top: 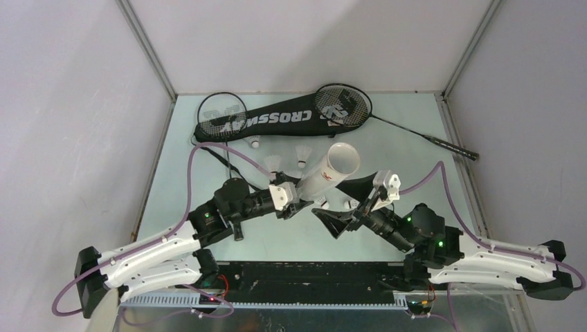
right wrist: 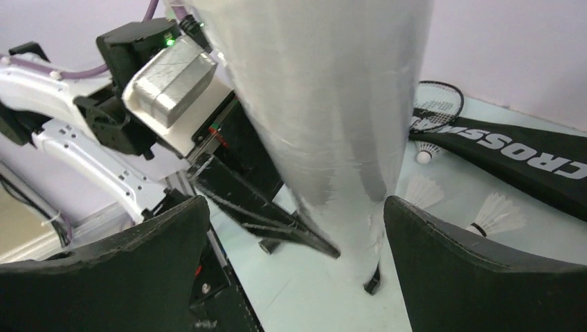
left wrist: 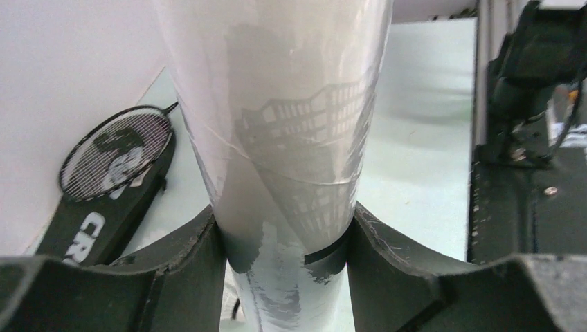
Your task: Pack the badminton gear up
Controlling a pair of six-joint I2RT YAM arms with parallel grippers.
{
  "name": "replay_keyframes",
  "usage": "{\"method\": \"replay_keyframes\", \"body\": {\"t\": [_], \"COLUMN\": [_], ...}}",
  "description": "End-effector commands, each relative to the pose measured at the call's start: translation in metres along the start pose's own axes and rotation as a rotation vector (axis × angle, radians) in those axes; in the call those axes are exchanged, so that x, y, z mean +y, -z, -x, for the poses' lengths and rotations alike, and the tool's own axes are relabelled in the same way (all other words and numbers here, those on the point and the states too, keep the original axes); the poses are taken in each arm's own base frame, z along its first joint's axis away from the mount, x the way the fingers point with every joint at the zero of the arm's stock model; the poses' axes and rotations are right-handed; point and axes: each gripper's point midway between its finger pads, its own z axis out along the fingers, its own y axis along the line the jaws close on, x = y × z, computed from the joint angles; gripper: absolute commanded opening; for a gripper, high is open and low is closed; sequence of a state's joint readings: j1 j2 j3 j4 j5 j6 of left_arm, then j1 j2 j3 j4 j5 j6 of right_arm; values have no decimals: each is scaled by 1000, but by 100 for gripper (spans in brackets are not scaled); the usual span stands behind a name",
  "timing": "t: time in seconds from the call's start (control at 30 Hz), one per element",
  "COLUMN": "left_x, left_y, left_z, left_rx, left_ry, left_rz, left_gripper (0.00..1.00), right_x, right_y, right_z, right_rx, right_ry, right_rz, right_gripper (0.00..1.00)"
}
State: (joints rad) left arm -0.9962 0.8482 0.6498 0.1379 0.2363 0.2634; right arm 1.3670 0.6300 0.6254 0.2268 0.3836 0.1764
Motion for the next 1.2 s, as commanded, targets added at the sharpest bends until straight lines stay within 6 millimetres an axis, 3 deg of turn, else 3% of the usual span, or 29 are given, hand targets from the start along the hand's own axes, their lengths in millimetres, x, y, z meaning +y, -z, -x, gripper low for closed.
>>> {"method": "replay_keyframes", "body": {"t": [0.0,0.1,0.23,0.47,0.77,0.93,1.17], "left_x": [20,25,28,33,49,58,67], "left_y": [8,13,22,37,54,59,65], "left_z": [-6,-20,-31,-31,-42,-55,-66], "left_rx": [40,100,133,116,151,201,251], "left_ry": [-146,-208,-256,-291,-337,-329,-331], "left_rz": [80,98,118,167,279,341,406], "left_gripper": [0,0,0,0,0,0,0], "right_x": [10,7,4,-8,-28,-22,-9], "right_y": [16,34,58,86,98,101,107], "right_z": [2,-7,-4,14,21,21,38], "right_rx": [42,99,113,77,139,181,153], "right_ry": [-14,-5,-18,-29,-27,14,40], "right_rz": [74,92,120,108,-2,36,123], "right_gripper": [99,99,99,99,99,99,99]}}
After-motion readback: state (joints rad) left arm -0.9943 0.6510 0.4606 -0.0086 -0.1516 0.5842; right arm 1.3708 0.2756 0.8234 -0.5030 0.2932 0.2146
